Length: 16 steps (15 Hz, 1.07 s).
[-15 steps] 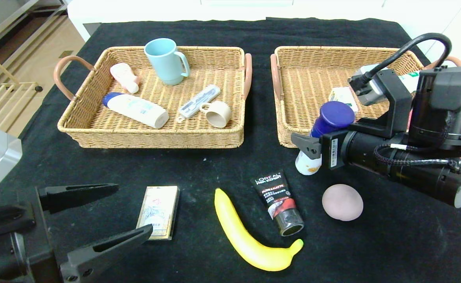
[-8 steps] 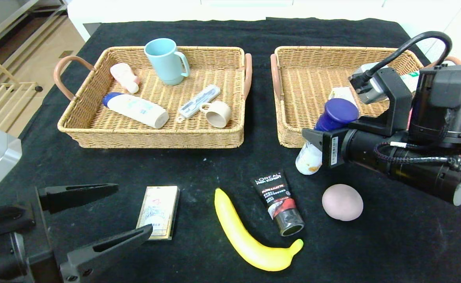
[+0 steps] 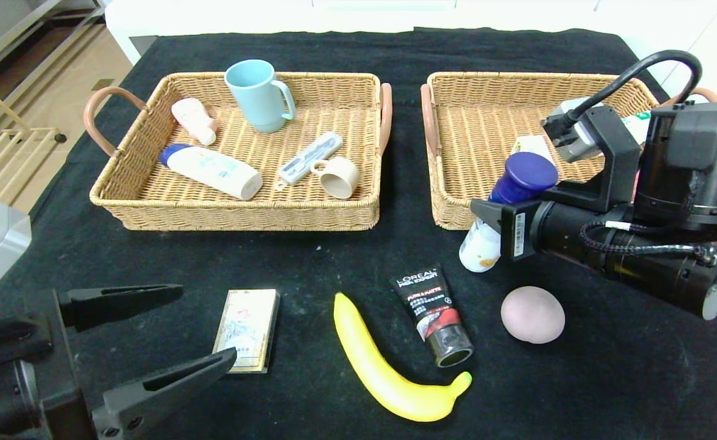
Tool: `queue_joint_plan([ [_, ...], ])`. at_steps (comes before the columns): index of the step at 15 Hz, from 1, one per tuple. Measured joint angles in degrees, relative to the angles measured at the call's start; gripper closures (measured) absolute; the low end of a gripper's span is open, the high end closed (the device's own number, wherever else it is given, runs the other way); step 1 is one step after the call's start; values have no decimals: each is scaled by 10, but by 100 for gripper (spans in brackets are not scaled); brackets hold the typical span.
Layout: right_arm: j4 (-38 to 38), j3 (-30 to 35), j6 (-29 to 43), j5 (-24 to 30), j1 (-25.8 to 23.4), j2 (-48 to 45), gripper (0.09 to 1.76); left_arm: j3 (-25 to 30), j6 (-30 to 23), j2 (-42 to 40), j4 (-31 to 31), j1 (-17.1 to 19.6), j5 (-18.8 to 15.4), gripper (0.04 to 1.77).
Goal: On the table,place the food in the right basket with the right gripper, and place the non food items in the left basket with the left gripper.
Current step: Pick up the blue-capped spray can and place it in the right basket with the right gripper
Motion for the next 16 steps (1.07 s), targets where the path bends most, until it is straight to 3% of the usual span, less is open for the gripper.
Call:
queue_joint_plan([
  [9, 36, 4, -3, 5, 11, -28, 101, 1, 0, 1, 1, -1, 0, 9],
  [16, 101, -55, -1, 5, 26, -91, 101, 1, 0, 4, 1, -1, 0, 9],
])
